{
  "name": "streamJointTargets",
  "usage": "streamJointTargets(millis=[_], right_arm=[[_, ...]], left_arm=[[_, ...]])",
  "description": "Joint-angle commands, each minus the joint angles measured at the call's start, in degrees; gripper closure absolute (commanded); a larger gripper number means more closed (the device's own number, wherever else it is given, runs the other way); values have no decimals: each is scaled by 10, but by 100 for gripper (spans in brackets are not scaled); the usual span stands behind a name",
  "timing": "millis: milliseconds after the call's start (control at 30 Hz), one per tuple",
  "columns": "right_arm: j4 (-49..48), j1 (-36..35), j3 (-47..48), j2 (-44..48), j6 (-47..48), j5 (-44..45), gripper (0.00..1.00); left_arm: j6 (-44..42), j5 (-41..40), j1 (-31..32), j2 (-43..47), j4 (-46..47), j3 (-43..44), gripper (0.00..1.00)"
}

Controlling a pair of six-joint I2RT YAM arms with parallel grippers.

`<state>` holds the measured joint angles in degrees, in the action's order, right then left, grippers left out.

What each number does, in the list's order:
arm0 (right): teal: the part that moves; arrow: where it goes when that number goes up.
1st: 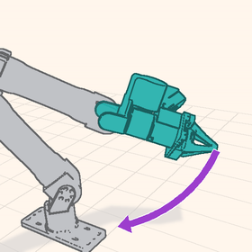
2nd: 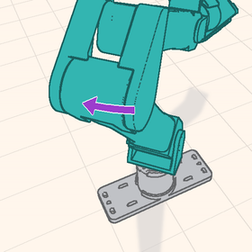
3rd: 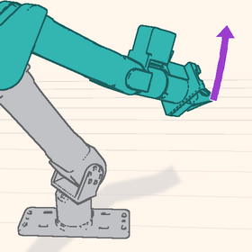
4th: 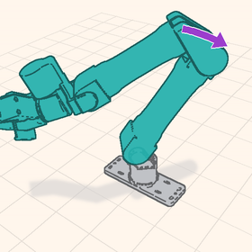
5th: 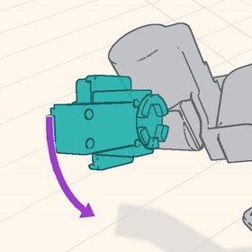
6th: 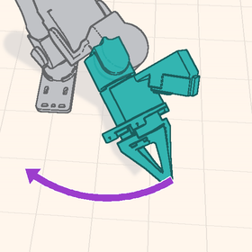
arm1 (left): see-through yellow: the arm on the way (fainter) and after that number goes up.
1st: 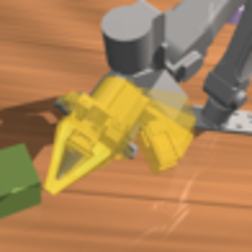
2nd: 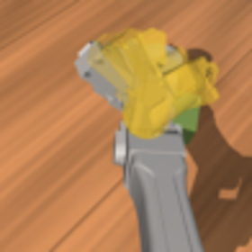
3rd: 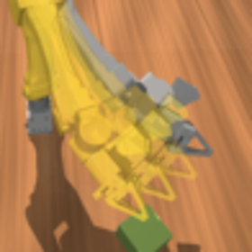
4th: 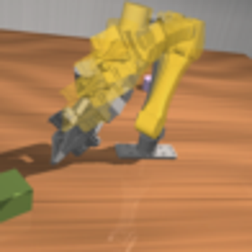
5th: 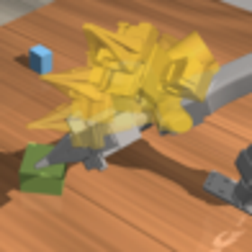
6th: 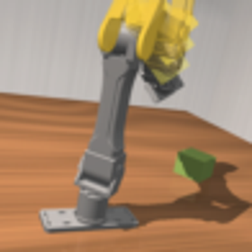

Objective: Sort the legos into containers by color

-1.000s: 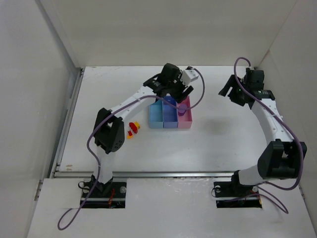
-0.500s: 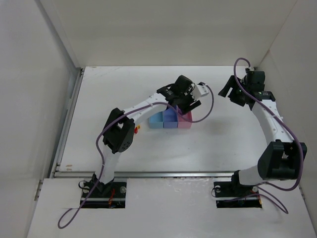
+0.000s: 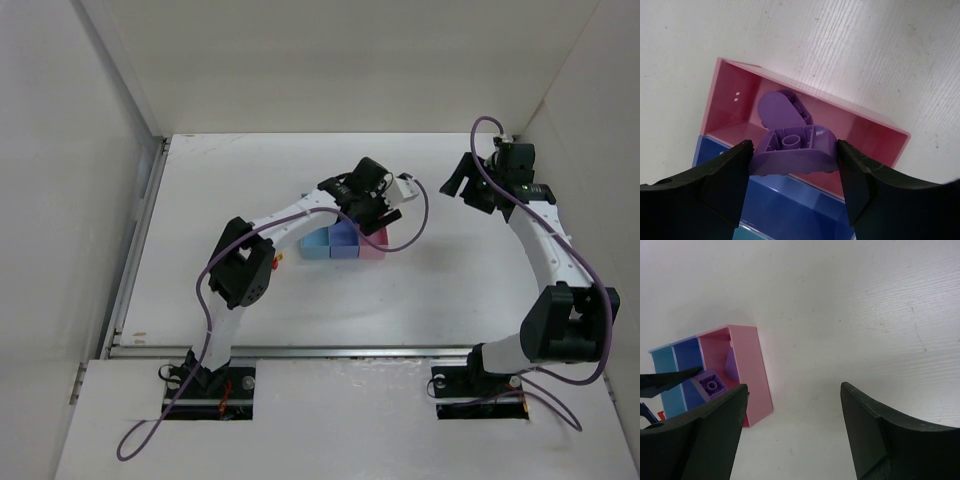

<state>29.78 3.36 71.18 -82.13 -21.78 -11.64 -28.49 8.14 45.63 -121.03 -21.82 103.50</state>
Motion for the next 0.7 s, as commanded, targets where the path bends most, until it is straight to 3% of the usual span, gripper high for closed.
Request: streamJointTargets(millis=[0, 233, 267, 367, 667], right_arm=[[-20, 2, 4, 12, 12, -7, 20], [-20, 2, 4, 17, 12, -12, 19], [-20, 2, 4, 17, 12, -12, 19], [-20, 2, -2, 28, 12, -12, 19], [-15, 2, -8, 44, 12, -29, 19]], left_arm=[[-7, 8, 0, 25, -8, -4, 37], [-7, 8, 0, 31, -18, -15, 30], [-7, 3, 0, 31, -18, -16, 22], [-7, 9, 0, 36, -18, -16, 18], [27, 9, 0, 112, -13, 28, 18]])
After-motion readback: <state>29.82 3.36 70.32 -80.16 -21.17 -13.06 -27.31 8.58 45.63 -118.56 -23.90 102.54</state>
